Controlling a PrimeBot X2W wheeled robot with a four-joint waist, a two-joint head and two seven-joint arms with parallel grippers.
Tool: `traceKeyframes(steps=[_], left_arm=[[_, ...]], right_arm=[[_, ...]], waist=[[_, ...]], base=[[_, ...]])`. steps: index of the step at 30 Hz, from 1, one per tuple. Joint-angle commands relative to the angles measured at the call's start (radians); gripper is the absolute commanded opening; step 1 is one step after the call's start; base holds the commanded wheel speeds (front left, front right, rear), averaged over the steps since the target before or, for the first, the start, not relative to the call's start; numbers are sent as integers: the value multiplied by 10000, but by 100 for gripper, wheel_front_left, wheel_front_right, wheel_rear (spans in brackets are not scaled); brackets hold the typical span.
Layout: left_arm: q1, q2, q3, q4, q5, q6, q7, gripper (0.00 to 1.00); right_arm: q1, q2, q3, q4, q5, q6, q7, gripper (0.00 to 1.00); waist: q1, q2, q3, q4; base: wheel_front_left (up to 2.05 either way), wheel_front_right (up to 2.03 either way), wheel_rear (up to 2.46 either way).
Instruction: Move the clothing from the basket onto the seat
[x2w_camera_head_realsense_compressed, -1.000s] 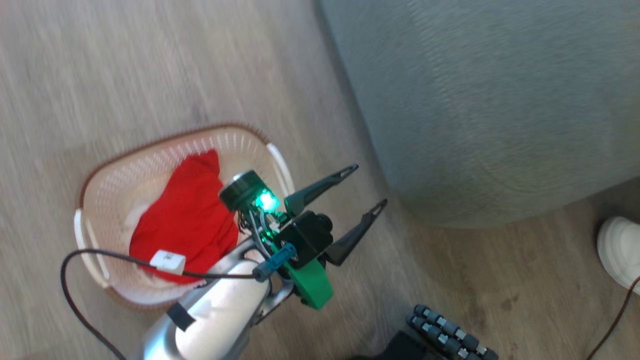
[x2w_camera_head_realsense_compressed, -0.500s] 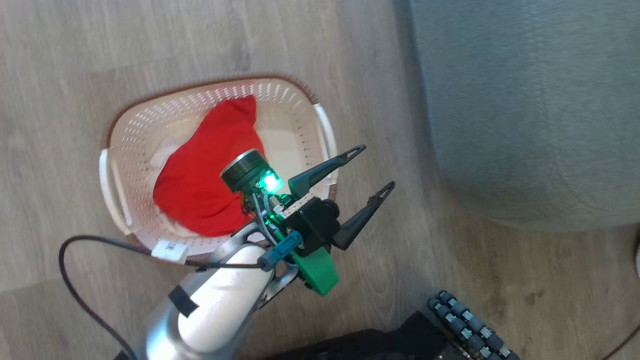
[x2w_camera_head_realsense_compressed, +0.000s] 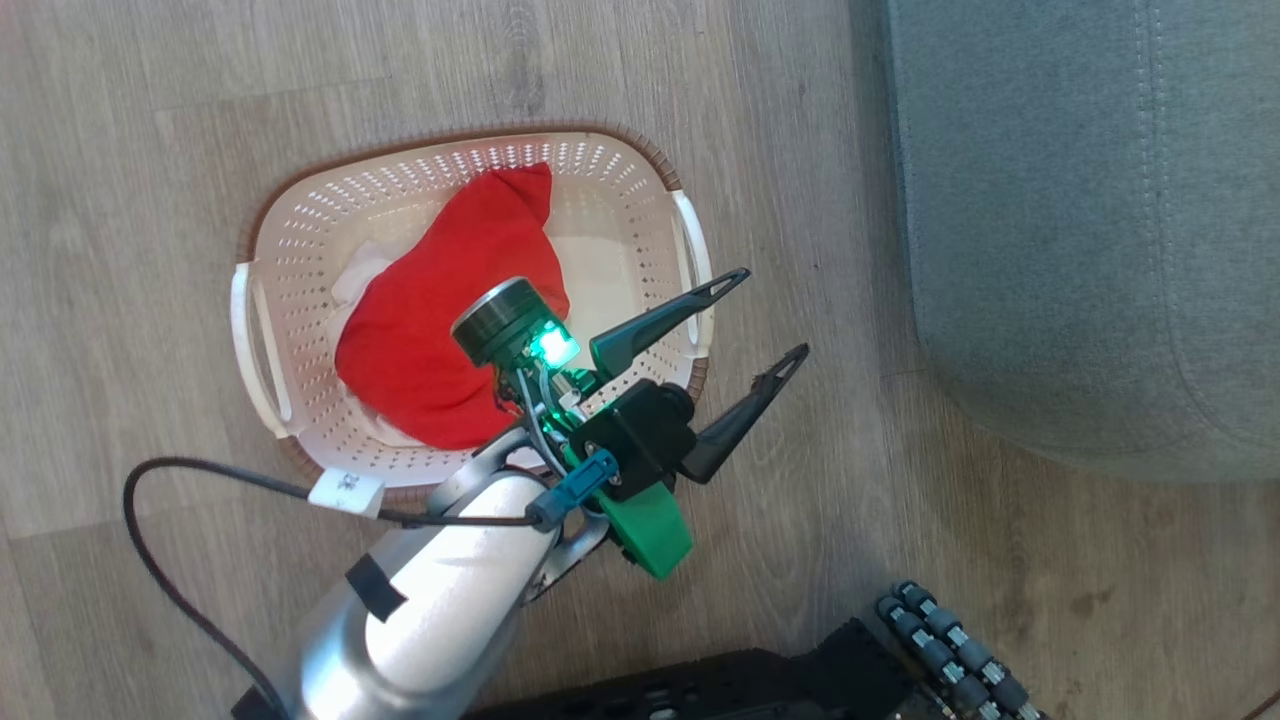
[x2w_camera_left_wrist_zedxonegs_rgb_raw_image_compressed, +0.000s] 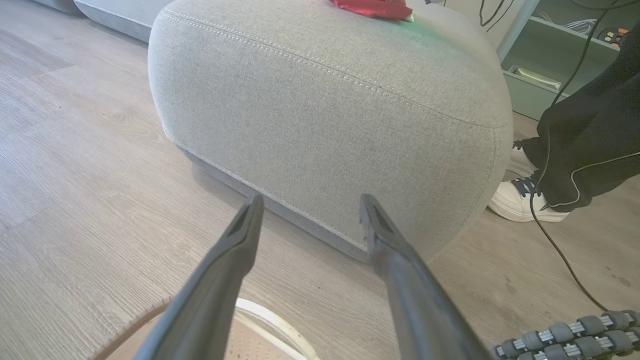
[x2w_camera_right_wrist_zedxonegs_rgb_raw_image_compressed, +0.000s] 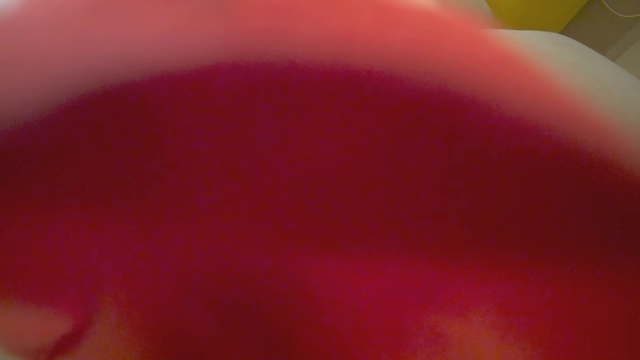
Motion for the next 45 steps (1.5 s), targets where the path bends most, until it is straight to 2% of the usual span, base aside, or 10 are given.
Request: traceKeyframes(steps=[1, 2, 3, 4, 10, 15, 28, 40, 45], left_arm=[[-51, -107, 225, -324, 39, -10, -49, 100], [-46, -106, 230, -318, 37, -10, -49, 100], [-38, -99, 227, -307, 34, -10, -49, 100], [-28, -91, 218, -296, 23, -10, -49, 100], [43, -123, 266, -288, -68, -10, -49, 100], [160, -230, 116, -246, -224, -10, -49, 100], [1026, -586, 691, -539, -682, -10, -49, 100], [1610, -656, 858, -710, -811, -10, -49, 100], [1937, -660, 941, -816, -976, -10, -49, 100]], right_arm=[[20, -353, 21, -131, 126, -2, -98, 0], [19, -389, -20, -84, 163, -2, -206, 36], [35, -396, -20, -38, 171, -2, -271, 94], [57, -397, 5, 1, 163, -2, -310, 100], [224, -372, 215, 175, 46, -2, -153, 100], [523, -358, 597, 246, -195, -2, 693, 100], [1249, -293, 1507, 279, -546, -2, 3039, 100], [656, -892, 1602, 172, -642, -2, 2415, 100], [727, -717, 1559, 193, -599, -2, 2021, 100]], waist=[[-1, 1, -18, -19], [-1, 1, -38, -30], [-1, 1, -85, -40], [-1, 1, -144, -48], [-1, 1, -708, -175], [-1, 1, -1452, -243], [-1, 1, -3515, -445], [-1, 1, -4204, -108], [-1, 1, -4567, 110]], base=[[0, 0, 0], [0, 0, 0], [0, 0, 0], [0, 0, 0], [0, 0, 0], [0, 0, 0], [0, 0, 0], [0, 0, 0], [0, 0, 0]])
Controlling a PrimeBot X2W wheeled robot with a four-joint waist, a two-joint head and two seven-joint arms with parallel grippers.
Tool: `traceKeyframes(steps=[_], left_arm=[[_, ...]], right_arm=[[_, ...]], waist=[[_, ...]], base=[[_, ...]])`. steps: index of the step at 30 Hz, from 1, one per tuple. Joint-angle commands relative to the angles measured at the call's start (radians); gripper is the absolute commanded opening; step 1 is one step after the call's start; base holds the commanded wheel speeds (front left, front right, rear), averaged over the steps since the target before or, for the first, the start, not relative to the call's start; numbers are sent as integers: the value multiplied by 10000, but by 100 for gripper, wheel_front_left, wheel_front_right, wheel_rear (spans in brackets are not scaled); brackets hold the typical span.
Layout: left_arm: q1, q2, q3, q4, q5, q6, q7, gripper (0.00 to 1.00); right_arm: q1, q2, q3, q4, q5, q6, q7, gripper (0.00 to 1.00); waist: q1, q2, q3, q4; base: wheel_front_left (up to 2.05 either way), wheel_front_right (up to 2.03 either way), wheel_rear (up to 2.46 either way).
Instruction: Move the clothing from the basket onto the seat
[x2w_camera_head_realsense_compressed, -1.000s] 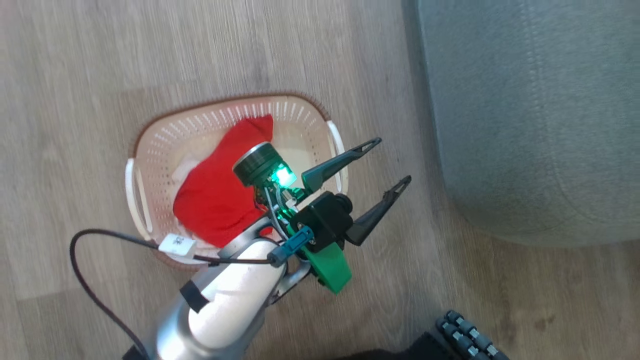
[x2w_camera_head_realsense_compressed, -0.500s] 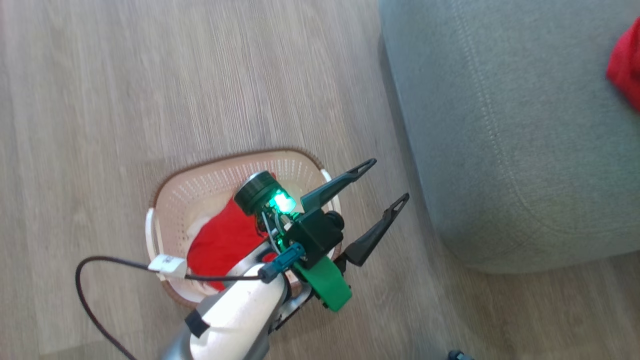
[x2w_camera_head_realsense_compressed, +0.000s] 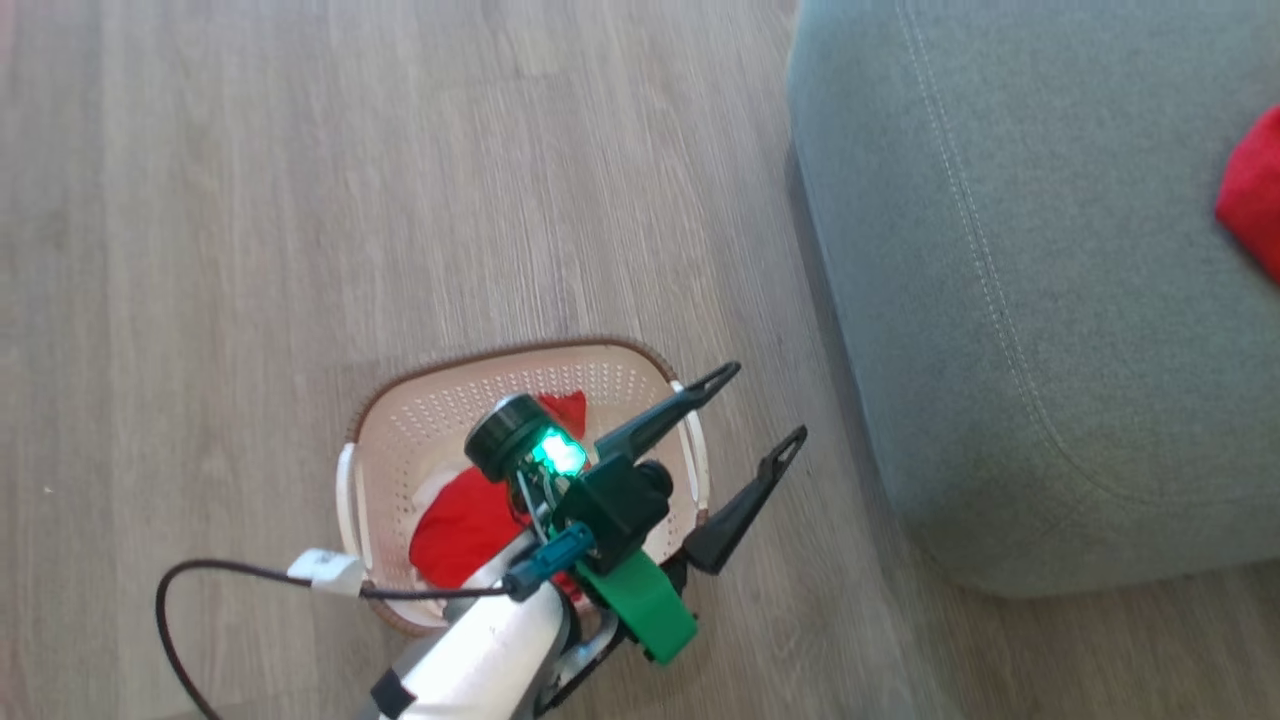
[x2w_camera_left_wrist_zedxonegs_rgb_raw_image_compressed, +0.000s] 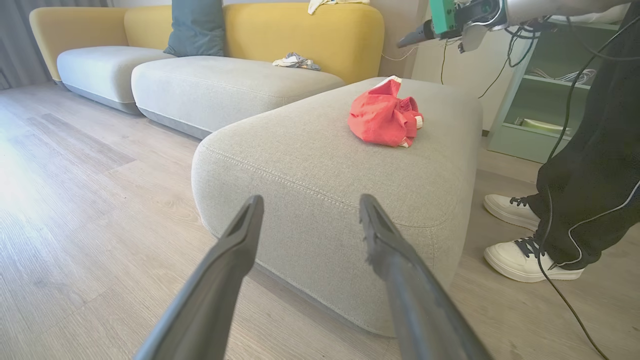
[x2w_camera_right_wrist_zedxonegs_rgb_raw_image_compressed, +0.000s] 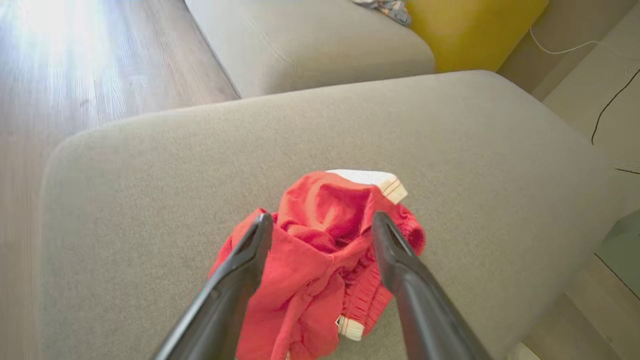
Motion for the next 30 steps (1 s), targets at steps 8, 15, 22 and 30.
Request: traceKeyframes(steps=[8, 15, 22, 30], left_arm=[[629, -95, 811, -591, -241, -10, -49, 100], [1171, -96, 1650, -922, -169, 165, -49, 100], [1683, -96, 2610, -1357, -174, 786, -49, 100], [2056, -96, 3398, -1624, -269, 1711, -49, 100]], right_arm=[[967, 607, 464, -1431, 1157, -2, -1509, 100], [2952, 520, 1598, -4277, 3010, -2, -2861, 100], [5361, 439, 2066, -8036, 3961, -2, -3106, 100], [8024, 1400, 1002, -10723, 3263, -2, -3111, 100]], waist=[[1, 0, -1047, 277], [1, 0, -1772, 592], [1, 0, -2258, 1098], [1, 0, -2494, 1786]], base=[[0, 0, 0], [0, 0, 0], [0, 0, 0], [0, 0, 0]])
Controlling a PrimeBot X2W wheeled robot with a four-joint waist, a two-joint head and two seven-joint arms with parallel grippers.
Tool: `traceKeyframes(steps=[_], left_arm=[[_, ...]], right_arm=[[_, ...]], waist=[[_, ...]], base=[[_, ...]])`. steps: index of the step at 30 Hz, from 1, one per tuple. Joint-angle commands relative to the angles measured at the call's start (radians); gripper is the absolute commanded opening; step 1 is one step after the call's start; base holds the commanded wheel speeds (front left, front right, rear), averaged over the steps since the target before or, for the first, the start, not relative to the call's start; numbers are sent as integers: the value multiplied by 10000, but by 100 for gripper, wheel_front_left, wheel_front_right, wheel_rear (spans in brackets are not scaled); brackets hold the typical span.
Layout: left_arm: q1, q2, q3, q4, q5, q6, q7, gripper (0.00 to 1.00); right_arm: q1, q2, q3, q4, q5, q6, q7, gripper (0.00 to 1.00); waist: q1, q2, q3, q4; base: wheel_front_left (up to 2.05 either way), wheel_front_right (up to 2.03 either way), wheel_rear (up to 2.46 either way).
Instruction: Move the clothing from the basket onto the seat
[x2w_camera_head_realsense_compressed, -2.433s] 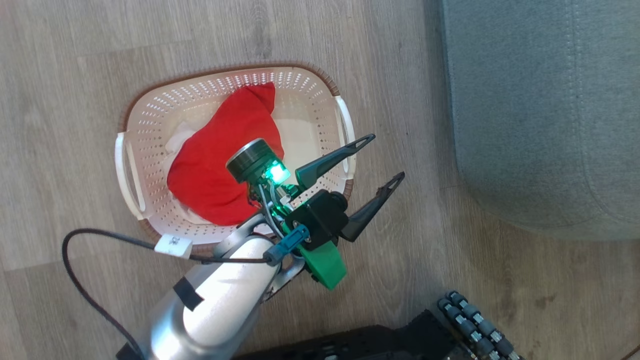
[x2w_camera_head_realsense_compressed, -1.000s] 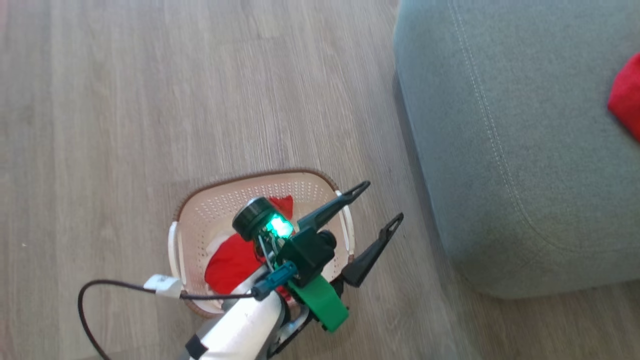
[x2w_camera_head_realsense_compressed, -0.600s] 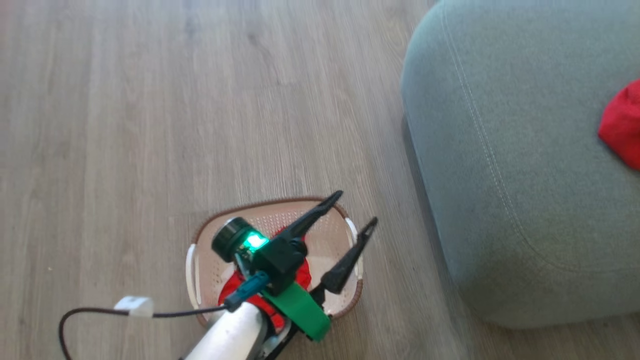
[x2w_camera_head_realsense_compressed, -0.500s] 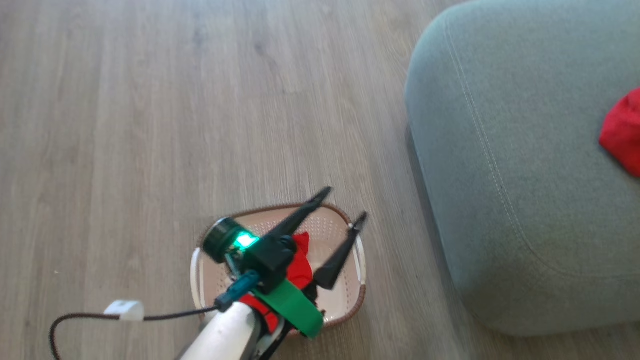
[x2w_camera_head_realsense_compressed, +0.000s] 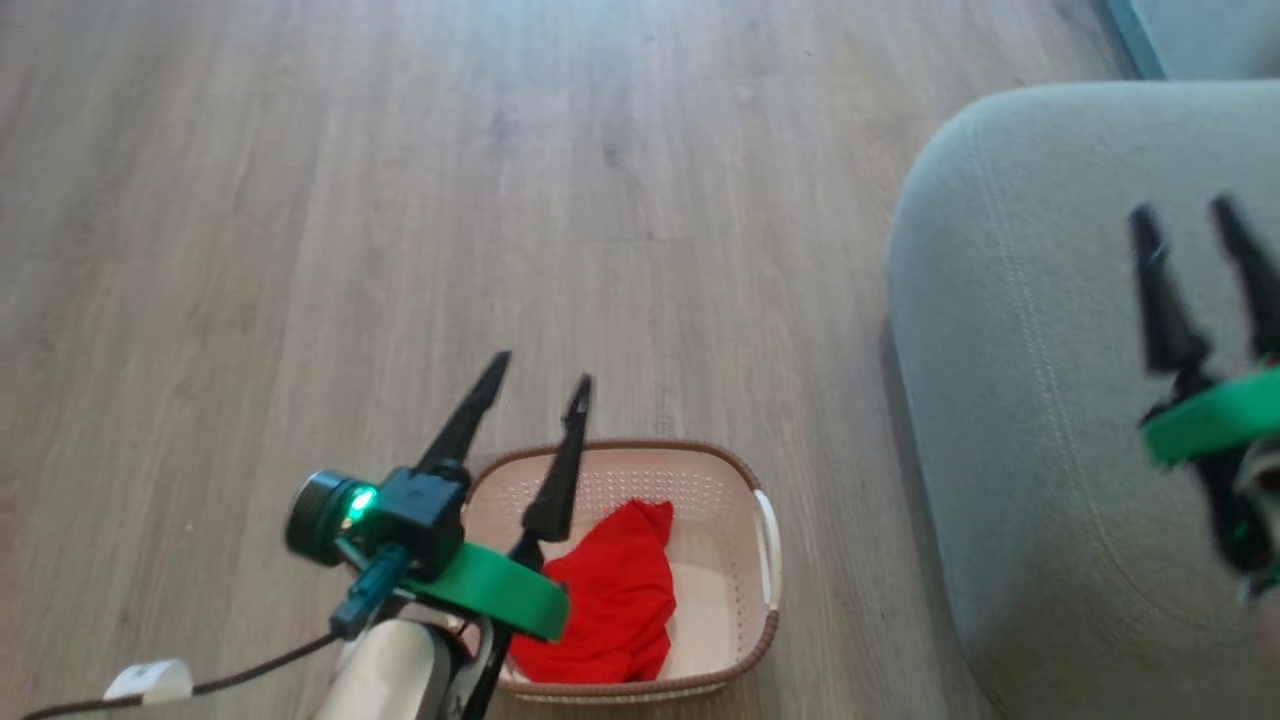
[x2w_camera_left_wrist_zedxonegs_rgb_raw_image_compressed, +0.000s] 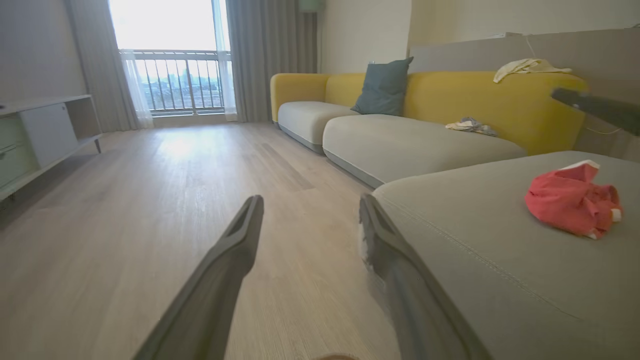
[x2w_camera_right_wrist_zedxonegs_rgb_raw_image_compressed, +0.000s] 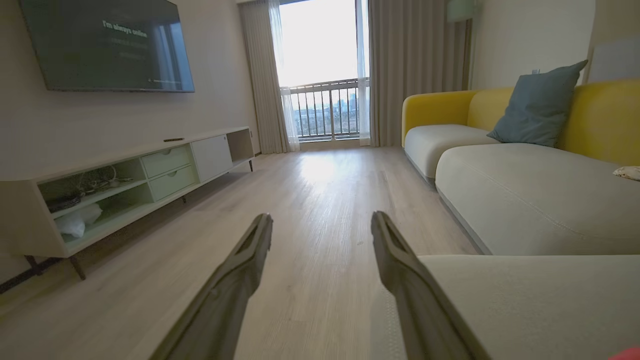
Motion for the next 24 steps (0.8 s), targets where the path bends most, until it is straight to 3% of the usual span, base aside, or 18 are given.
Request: traceKeyframes(steps=[1, 8, 15, 24], left_arm=[[-157, -54, 465, -396, -57, 160, -49, 100], [77, -54, 778, -306, -420, 407, -49, 100], [359, -54, 1011, 11, -440, 623, -49, 100], [539, -55, 1093, 438, -371, 858, -49, 100]], right_arm=[[236, 104, -94, -623, -149, -2, -91, 100], [1697, 1314, -364, -1535, -775, -2, -92, 100], [2639, 2408, -690, -1110, -1602, -2, -92, 100], [2887, 3164, -1211, -834, -2387, -2, -93, 100]], waist=[[1, -1, -80, 214], [1, -1, -145, 544], [1, -1, -145, 717], [1, -1, 43, 652]], base=[[0, 0, 0], [0, 0, 0], [0, 0, 0], [0, 0, 0]])
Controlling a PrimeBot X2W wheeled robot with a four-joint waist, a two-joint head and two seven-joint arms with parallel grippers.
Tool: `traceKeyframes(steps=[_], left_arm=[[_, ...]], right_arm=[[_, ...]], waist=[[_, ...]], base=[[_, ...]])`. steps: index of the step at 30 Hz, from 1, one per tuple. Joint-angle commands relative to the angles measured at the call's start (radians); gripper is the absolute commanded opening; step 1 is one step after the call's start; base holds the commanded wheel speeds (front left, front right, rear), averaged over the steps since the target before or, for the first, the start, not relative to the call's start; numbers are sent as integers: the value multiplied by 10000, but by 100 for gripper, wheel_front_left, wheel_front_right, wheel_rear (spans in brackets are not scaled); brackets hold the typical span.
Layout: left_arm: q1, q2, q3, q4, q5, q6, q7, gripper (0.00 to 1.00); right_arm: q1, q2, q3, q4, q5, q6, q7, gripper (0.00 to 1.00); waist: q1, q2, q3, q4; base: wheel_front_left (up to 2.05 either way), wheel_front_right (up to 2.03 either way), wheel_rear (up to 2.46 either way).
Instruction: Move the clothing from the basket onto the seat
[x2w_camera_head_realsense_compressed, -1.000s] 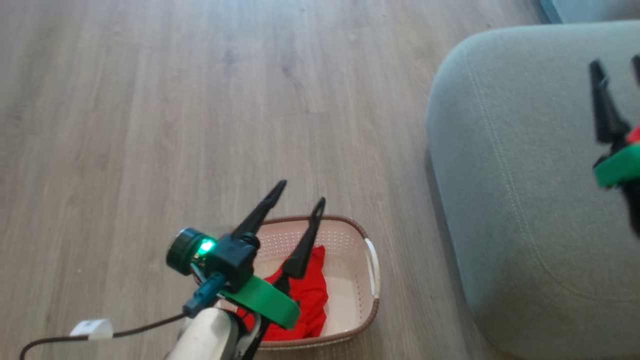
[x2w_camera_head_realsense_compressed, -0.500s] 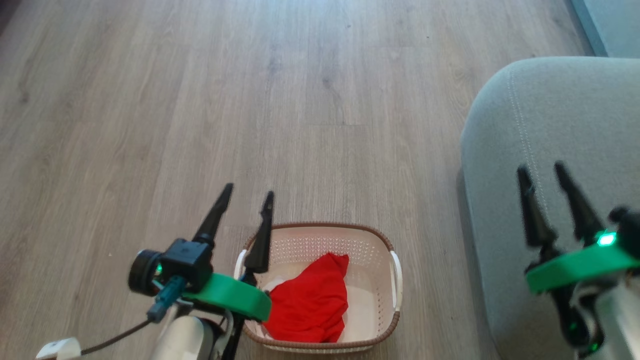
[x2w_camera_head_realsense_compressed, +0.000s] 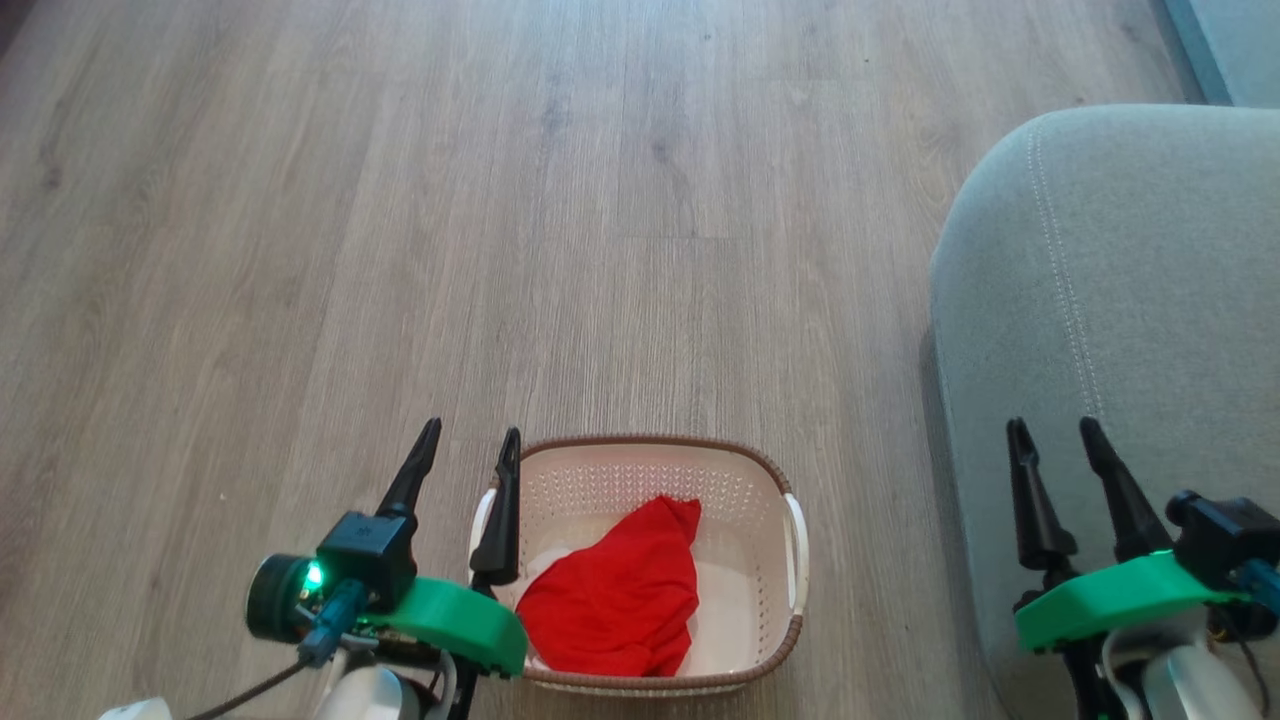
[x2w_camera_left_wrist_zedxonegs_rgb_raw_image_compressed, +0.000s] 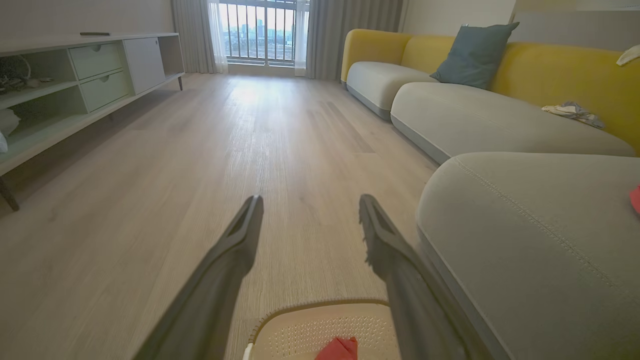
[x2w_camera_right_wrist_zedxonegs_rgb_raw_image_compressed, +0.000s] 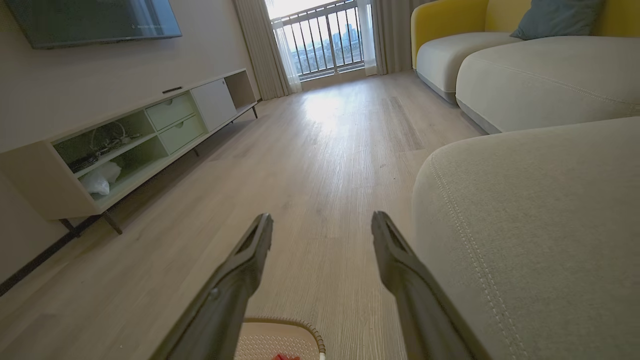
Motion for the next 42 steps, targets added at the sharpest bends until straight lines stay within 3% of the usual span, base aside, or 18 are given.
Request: traceKeyframes(steps=[1, 12, 28, 35, 42], left_arm=[[-307, -49, 363, -258, 58, 67, -49, 100], [-377, -49, 231, -287, 87, 221, -49, 100], [-449, -49, 68, -187, 124, 103, -49, 100], [-925, -49, -417, 419, 213, -38, -49, 100], [-2042, -49, -1177, 2327, 599, 186, -49, 100]], right_arm=[[-239, -53, 57, -306, -55, -2, -93, 100], [-283, -82, 58, -367, -270, -2, -93, 100], [-493, -130, 80, -476, -166, -2, -93, 100], [-1012, -345, -351, -771, -511, -2, -93, 100], [-1720, -647, -531, -1115, -413, -2, -93, 100]], waist=[[0, -1, 22, -18], [0, -1, 94, -27], [0, -1, 349, -185], [0, -1, 1483, -448], [0, -1, 3349, -840]], base=[[0, 0, 0], [0, 0, 0], [0, 0, 0], [0, 0, 0], [0, 0, 0]])
